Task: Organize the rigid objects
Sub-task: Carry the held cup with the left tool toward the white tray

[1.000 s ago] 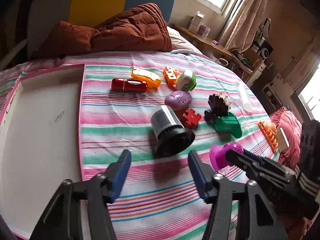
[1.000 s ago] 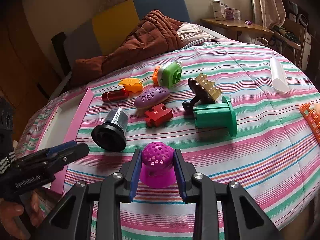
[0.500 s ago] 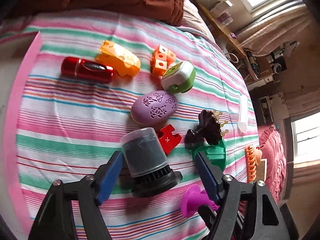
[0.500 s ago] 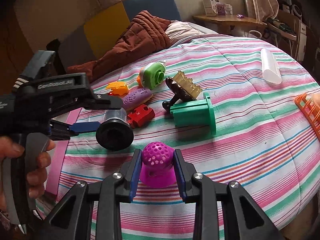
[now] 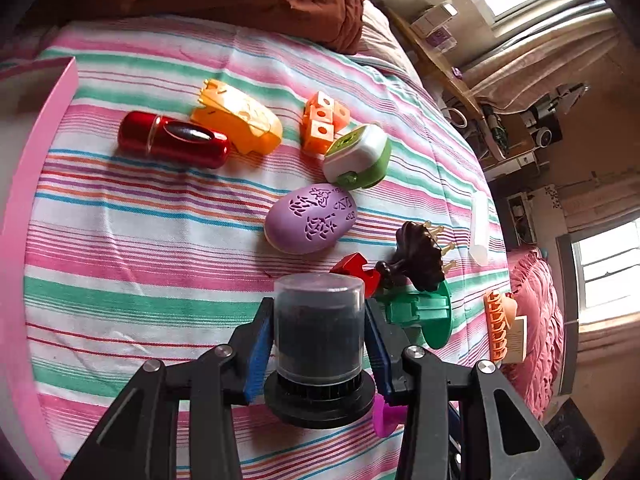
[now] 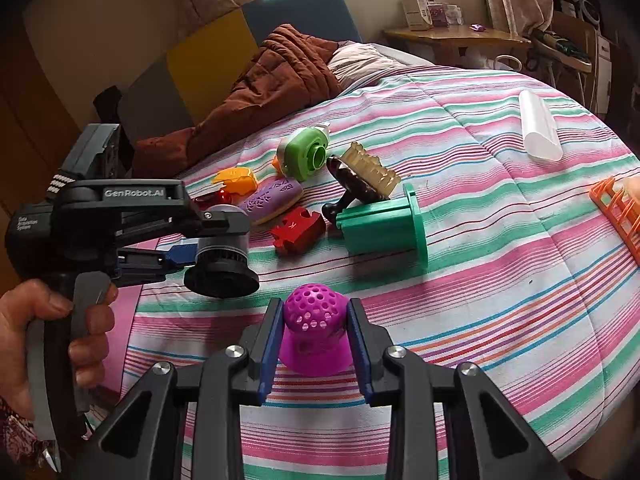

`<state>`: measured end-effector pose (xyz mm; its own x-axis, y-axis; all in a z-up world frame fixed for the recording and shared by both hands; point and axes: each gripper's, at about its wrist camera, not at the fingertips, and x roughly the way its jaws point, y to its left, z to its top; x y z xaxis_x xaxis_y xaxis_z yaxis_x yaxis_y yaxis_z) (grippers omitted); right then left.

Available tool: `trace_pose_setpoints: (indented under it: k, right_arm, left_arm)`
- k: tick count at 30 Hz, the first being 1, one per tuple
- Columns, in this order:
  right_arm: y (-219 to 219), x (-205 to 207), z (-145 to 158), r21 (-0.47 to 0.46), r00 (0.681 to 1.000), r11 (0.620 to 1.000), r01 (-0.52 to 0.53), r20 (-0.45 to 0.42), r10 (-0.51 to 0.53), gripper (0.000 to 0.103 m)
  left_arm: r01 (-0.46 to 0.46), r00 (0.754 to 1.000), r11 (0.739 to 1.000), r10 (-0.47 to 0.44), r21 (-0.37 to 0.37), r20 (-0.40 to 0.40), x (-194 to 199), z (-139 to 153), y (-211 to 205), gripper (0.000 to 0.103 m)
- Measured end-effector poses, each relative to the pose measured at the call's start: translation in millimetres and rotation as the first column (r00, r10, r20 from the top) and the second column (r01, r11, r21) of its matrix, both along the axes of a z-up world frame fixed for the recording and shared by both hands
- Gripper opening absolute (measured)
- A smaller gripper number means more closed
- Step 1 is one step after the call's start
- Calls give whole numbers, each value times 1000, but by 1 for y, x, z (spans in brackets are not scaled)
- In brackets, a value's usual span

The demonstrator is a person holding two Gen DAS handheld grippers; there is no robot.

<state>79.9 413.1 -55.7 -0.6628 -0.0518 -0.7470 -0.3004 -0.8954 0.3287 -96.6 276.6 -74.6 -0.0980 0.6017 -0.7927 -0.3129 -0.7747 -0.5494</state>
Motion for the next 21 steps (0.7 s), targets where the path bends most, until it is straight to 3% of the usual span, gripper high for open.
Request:
trace_pose_setpoints:
  k: [3,6,13,21]
  right_arm:
    - [-3,-1,1,3,1000,1000,-2,3,2,31]
    - [-10,-3,1,15,1000,1000,-13,7,13,31]
    - [-27,-8,5,19,1000,1000,-25,4,25,31]
    - [-59,-28,23,20,996,996,-86,-34,87,31]
  left_arm:
    - [4,999,999,-2,33,-48,7,11,-13,43]
    - [12,993,1000,-10,16,-120,12,23,-24,43]
    - [-27,983,999,32,30,-179,11,39,-58,43]
    - [-106,958,994,93,-33,-270,-5,69,-123,43]
